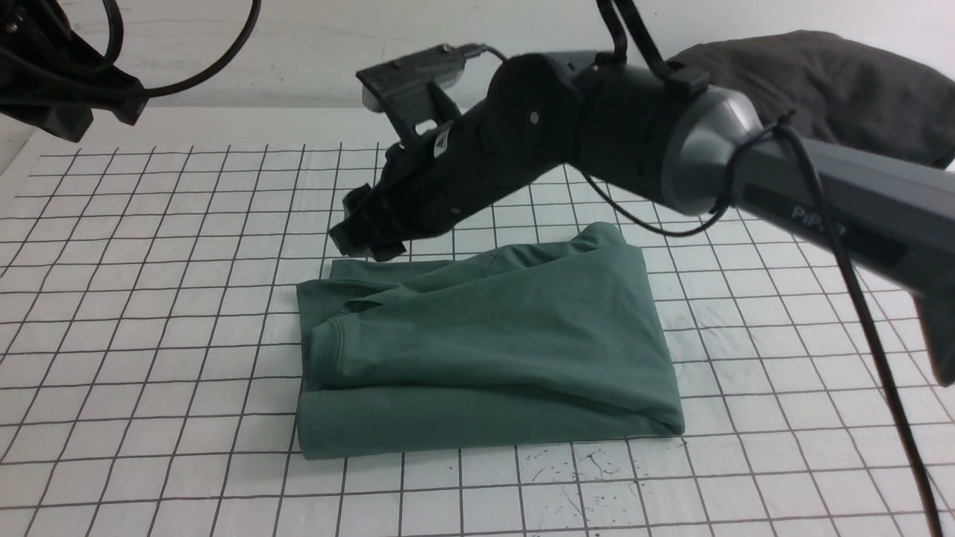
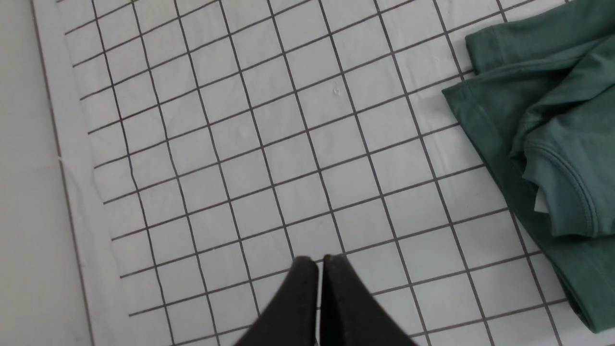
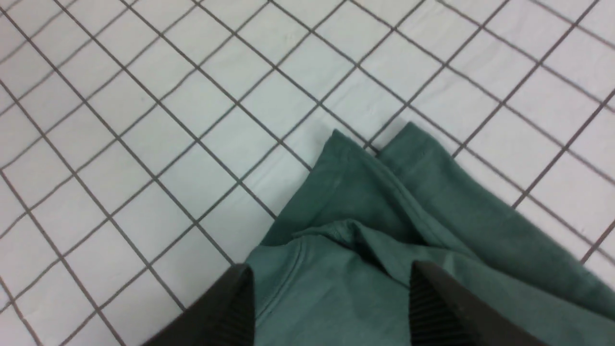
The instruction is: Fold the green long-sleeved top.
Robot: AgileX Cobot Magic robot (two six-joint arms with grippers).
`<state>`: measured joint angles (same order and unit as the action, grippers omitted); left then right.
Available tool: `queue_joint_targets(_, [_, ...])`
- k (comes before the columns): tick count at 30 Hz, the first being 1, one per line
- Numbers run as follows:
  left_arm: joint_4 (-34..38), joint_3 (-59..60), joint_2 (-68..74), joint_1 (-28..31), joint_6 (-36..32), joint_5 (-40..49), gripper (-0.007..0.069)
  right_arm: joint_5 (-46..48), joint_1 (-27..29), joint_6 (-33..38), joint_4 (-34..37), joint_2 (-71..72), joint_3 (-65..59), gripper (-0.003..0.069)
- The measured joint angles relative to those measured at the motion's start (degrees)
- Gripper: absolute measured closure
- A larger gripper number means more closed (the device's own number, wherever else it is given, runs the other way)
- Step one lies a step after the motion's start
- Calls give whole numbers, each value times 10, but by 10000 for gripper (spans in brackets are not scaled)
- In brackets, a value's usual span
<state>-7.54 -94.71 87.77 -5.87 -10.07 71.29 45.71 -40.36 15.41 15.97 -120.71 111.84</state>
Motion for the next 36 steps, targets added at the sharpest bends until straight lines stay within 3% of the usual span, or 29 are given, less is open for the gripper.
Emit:
queue_joint_targets(3, [1, 0, 0, 0, -1, 4, 629, 35, 1, 0, -48, 1, 25, 163])
queue_joint_targets(6, [3, 0, 0, 0, -1, 4, 629, 66, 6, -1, -76, 2, 29, 190])
queue_joint_targets(9, [11, 0, 0, 0, -1, 4, 629, 105, 9, -1, -91, -6, 30, 279])
queue_joint_targets(11, [17, 2, -3, 0, -1, 4, 629, 136, 9, -1, -96, -15, 30, 393])
queue_joint_targets(12, [17, 3, -3, 0, -1, 4, 629, 138, 9, -1, -96, -15, 30, 402])
queue_joint_targets(15, [14, 35, -31, 0, 2, 4, 629, 174, 9, -1, -129, -11, 30, 550])
queue_joint_targets(18, [12, 90, -85, 0, 12, 4, 629, 215, 12, -1, -171, 9, 30, 643])
queue_joint_targets(22, [13, 197, -189, 0, 35, -10, 629, 253, 31, -1, -186, 53, 30, 671])
queue_joint_targets(27, [14, 337, -313, 0, 53, -47, 629, 259, 58, 6, -155, 112, 29, 673])
queue_joint_targets(31, [35, 497, -463, 0, 58, -110, 629, 257, 83, 26, -68, 192, -13, 673])
queue_joint_targets(34, [50, 548, -525, 0, 59, -147, 629, 233, 87, 40, -29, 238, -61, 673])
queue_joint_targets(36, [75, 598, -598, 0, 60, -201, 629, 168, 87, 54, 0, 292, -124, 673])
